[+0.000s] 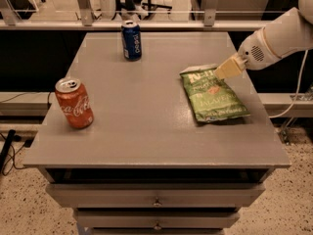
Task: Move green jalapeno chip bag near pepsi can
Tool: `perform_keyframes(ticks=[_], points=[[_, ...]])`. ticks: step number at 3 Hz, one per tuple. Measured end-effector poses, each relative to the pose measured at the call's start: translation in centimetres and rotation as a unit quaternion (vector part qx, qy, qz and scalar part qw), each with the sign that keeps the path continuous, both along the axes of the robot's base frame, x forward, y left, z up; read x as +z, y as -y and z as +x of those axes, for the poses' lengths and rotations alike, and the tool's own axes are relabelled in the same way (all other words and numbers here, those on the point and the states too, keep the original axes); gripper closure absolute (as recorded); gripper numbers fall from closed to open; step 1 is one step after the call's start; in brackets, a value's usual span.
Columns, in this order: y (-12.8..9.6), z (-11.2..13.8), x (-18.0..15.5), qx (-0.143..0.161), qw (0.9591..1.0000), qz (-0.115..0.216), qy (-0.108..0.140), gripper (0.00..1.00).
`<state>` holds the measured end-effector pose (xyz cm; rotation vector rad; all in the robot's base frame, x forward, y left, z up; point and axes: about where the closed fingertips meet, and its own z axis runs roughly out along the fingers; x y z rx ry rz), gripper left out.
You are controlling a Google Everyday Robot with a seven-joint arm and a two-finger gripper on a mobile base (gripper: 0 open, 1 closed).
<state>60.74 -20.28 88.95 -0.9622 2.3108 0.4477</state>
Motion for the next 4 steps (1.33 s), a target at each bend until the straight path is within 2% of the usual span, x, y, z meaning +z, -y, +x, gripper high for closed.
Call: perform_keyframes(ticks=[1, 2, 3, 4], points=[[-0.2, 0.0, -0.1, 0.002, 1.0, 0.0, -0.001, 0.92], [-0.4, -0.2, -0.3, 0.002, 0.9999, 0.015, 0.0, 0.6], [-0.6, 0.1, -0.7, -0.018, 0.9993, 0.033, 0.002, 0.37], [-1.0, 0.7, -1.9, -0.041, 0.9981, 0.044, -0.011, 0.14]])
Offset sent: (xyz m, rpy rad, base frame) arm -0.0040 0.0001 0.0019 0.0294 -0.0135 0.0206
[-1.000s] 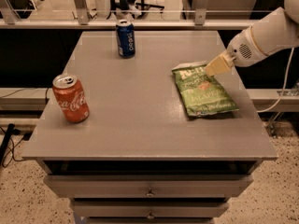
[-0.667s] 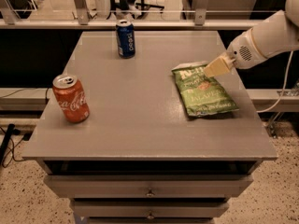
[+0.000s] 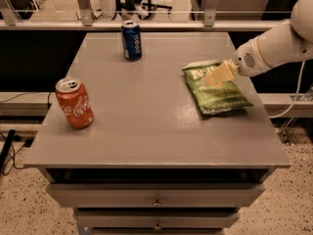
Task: Move green jalapeno chip bag near pepsi can
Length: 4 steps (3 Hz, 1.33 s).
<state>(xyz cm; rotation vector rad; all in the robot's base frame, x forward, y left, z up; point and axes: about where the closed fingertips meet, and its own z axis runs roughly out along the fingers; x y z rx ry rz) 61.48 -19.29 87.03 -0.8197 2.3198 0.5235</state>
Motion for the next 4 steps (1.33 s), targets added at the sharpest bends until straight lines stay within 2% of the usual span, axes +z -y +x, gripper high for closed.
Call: perform_keyframes(ticks=[1, 2, 3, 4], points=[[-0.1, 0.7, 0.0, -0.018, 0.9998, 0.003, -0.002, 0.0], [-0.2, 0.8, 0.4, -0.023, 0.9997, 0.004, 0.0, 0.0], [-0.9, 0.1, 1.2, -0.014, 0.9998, 0.009, 0.006, 0.0], [-0.1, -0.2, 2.0, -0.027, 0.9994, 0.006, 0.021, 0.0]])
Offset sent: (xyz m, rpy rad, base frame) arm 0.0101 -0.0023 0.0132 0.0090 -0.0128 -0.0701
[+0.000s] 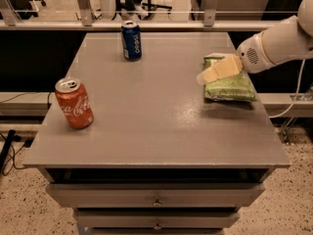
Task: Move green jalapeno chip bag near pepsi can
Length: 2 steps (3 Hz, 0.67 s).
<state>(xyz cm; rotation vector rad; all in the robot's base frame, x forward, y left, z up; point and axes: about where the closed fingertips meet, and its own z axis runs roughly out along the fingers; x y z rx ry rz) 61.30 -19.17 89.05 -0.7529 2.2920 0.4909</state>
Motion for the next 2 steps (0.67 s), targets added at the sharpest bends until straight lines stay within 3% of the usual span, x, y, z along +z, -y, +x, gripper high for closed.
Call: perform_keyframes(ticks=[1, 2], points=[[2.1, 0.5, 0.8, -0.025, 0.9992, -0.012, 0.029, 0.0], [4.0, 1.7, 0.1, -0.047, 0.998, -0.018, 0.038, 0.0]])
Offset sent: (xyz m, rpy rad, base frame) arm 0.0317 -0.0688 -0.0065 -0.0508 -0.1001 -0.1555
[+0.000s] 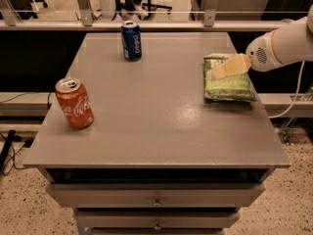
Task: Move green jalapeno chip bag near pepsi can
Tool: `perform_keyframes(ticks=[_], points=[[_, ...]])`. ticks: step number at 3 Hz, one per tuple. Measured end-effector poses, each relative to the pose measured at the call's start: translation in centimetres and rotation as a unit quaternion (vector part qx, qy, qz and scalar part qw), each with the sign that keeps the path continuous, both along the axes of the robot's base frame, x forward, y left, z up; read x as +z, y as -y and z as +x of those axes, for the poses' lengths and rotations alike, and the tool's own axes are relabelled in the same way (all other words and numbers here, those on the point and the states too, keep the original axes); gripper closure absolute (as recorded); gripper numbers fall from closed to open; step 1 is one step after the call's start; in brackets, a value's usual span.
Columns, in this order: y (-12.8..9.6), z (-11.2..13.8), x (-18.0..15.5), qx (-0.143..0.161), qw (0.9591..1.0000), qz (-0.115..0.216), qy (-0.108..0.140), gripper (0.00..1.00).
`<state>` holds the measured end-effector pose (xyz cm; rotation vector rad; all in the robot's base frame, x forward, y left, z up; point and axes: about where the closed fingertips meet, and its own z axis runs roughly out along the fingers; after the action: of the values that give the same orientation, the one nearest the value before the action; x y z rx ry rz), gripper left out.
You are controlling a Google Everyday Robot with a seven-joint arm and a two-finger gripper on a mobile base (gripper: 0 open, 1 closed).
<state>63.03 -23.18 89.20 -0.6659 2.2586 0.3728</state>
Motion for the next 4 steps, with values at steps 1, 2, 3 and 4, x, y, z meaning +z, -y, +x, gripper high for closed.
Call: perform_keyframes(ticks=[1, 2, 3, 4], points=[[0.8, 1.0, -1.6, -0.009, 0.9999, 0.0, -0.009, 0.0], [1.9, 1.6, -3.3, -0.021, 0.9995, -0.003, -0.023, 0.0], [2.5, 1.9, -4.0, -0.029, 0.9992, -0.004, -0.028, 0.19], [2.7, 2.0, -4.2, -0.031, 0.9991, -0.004, -0.029, 0.41]])
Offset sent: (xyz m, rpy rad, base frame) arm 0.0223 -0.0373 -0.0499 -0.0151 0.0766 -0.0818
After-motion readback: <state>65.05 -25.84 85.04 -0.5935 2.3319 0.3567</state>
